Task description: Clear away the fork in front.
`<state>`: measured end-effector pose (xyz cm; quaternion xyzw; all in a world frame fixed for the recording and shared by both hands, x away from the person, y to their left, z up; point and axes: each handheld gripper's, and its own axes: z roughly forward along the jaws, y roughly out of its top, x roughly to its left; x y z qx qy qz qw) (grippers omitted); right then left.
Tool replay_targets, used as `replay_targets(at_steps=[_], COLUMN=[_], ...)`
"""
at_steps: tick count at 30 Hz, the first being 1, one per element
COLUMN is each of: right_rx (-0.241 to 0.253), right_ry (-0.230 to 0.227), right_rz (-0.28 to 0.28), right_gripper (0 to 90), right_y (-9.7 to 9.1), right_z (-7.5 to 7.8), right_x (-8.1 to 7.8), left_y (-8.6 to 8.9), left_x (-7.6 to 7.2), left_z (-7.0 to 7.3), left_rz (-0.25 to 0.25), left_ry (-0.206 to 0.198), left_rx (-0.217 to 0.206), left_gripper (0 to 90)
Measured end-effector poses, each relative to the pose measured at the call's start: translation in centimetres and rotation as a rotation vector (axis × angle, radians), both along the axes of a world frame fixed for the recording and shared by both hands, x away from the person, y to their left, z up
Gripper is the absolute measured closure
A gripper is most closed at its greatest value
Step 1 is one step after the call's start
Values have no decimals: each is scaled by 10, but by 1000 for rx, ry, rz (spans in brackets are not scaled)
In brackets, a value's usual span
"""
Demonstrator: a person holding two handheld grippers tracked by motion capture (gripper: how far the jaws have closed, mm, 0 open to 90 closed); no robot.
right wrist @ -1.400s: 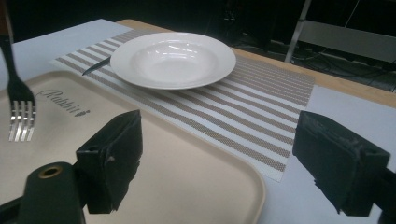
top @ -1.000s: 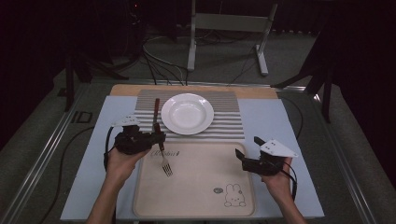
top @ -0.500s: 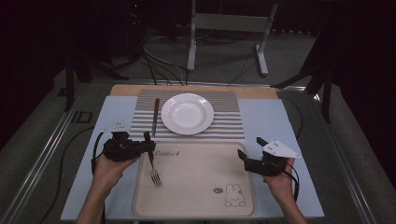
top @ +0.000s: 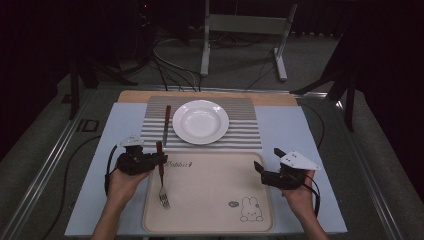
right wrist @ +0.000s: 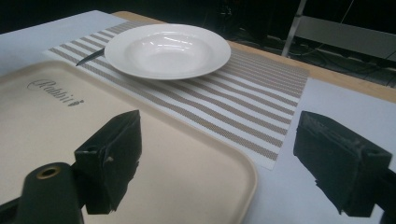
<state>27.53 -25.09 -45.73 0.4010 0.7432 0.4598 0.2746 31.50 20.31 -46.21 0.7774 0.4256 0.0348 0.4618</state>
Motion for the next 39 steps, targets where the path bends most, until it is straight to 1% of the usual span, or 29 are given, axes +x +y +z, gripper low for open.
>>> replay_targets(at_steps=[3,5,7,12,16,21,22,25,26,29,30,33,36,38,39], right_rx=[-2,-5,-6,-7,-6,-7,-7,-8,-9,-9,-10,-12,-12,-12,-11], right_ry=[5,7,12,19,19,20,21,25,25,25,26,27,28,28,26], right_rz=[-3,-5,-6,-6,-4,-4,-4,-6,-6,-5,-4,-2,-1,-1,0], right_gripper=[154,154,154,154,154,155,155,155,155,155,155,155,155,155,155], right_y=[-2,-3,-4,-5,-4,-4,-4,-5,-5,-5,-5,-5,-5,-5,-5], right_z=[-2,-3,-5,-8,-8,-9,-9,-10,-10,-10,-11,-11,-11,-11,-11], right_x=[-2,-3,-4,-6,-6,-6,-6,-6,-5,-5,-5,-5,-5,-5,-5], left_y=[0,1,3,5,8,10,11,11,11,13,15,17,18,18,18], left_x=[-3,-5,-7,-11,-11,-11,-11,-10,-9,-8,-7,-7,-5,-5,-5], left_z=[-5,-8,-12,-20,-24,-28,-30,-32,-33,-35,-37,-39,-41,-42,-43], left_rz=[-4,-8,-17,-27,-16,-14,-12,-8,2,12,20,31,41,42,50], left_ry=[7,11,15,36,47,56,61,59,58,60,68,73,77,79,80], left_rx=[5,-3,-2,17,22,22,27,38,41,41,40,43,57,56,69], left_gripper=[722,718,712,699,688,681,678,659,648,636,631,631,623,621,618])
